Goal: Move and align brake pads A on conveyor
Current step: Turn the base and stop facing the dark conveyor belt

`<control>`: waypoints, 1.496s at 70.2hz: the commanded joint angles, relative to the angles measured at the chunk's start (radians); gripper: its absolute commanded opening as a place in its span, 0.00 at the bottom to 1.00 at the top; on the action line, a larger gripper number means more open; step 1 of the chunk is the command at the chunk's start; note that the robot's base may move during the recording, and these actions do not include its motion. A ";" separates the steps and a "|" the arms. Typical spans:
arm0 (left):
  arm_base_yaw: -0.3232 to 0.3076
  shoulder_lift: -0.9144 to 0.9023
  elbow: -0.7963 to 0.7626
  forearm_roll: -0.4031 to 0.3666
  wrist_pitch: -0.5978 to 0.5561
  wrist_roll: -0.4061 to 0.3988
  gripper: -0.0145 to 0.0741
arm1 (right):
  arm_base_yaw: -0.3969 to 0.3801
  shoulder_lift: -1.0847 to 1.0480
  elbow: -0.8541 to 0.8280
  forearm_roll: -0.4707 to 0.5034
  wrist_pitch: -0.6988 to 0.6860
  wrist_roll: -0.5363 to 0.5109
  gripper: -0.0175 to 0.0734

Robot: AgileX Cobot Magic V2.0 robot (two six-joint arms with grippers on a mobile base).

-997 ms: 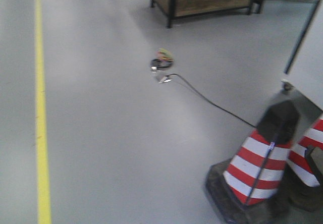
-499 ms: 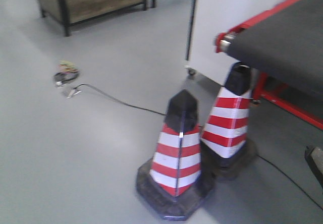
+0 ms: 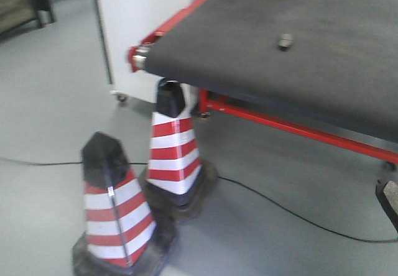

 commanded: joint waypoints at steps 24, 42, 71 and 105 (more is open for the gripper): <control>-0.006 0.004 -0.029 0.000 -0.065 -0.011 0.16 | -0.005 0.008 -0.029 -0.027 -0.089 -0.007 0.24; -0.006 0.004 -0.029 0.000 -0.065 -0.011 0.16 | -0.005 0.008 -0.029 -0.027 -0.088 -0.007 0.24; -0.006 0.004 -0.029 0.000 -0.065 -0.011 0.16 | -0.005 0.008 -0.029 -0.027 -0.089 -0.007 0.24; -0.006 0.004 -0.029 0.000 -0.065 -0.011 0.16 | -0.005 0.008 -0.029 -0.027 -0.089 -0.007 0.24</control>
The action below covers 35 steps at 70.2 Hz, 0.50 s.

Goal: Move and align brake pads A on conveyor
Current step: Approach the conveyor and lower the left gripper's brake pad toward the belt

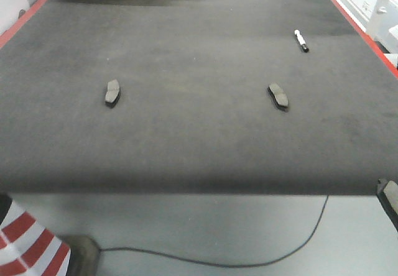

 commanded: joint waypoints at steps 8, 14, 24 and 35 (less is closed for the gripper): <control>-0.006 0.004 -0.029 0.001 -0.065 -0.011 0.16 | -0.005 0.008 -0.029 -0.026 -0.090 -0.007 0.24; -0.006 0.004 -0.029 0.001 -0.065 -0.011 0.16 | -0.005 0.008 -0.029 -0.026 -0.090 -0.007 0.24; -0.006 0.004 -0.029 0.001 -0.065 -0.011 0.16 | -0.005 0.008 -0.029 -0.026 -0.090 -0.007 0.24; -0.006 0.004 -0.029 0.001 -0.065 -0.011 0.16 | -0.005 0.008 -0.029 -0.026 -0.090 -0.007 0.24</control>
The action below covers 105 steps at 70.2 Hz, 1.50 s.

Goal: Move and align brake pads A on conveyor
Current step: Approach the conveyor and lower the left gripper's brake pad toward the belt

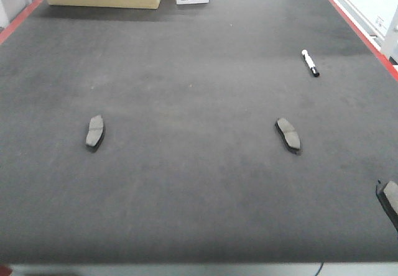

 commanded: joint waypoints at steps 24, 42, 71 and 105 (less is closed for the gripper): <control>-0.006 0.004 -0.029 0.001 -0.065 -0.011 0.16 | -0.005 0.008 -0.029 -0.026 -0.090 -0.007 0.24; -0.006 0.004 -0.029 0.001 -0.066 -0.011 0.16 | -0.005 0.008 -0.029 -0.026 -0.090 -0.007 0.24; -0.006 0.004 -0.029 0.001 -0.065 -0.011 0.16 | -0.005 0.008 -0.029 -0.026 -0.090 -0.007 0.24; -0.006 0.004 -0.029 0.001 -0.065 -0.011 0.16 | -0.005 0.008 -0.029 -0.026 -0.090 -0.007 0.24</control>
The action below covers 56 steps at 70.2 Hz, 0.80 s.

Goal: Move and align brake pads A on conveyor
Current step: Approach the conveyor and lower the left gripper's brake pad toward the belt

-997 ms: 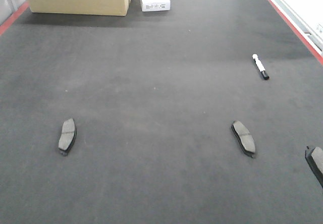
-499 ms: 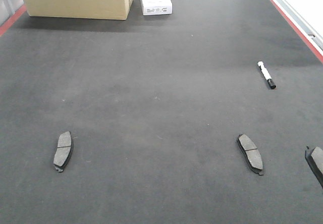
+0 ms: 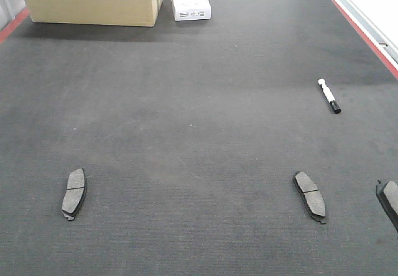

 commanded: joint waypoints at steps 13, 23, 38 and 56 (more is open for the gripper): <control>-0.006 0.004 -0.029 0.001 -0.064 -0.011 0.16 | -0.005 0.008 -0.029 -0.026 -0.090 -0.007 0.24; -0.006 0.004 -0.029 0.001 -0.064 -0.011 0.16 | -0.005 0.008 -0.029 -0.026 -0.090 -0.007 0.24; -0.006 0.004 -0.029 0.001 -0.064 -0.011 0.16 | -0.005 0.008 -0.029 -0.026 -0.090 -0.007 0.24; -0.006 0.004 -0.029 0.001 -0.064 -0.011 0.16 | -0.005 0.008 -0.029 -0.026 -0.090 -0.007 0.24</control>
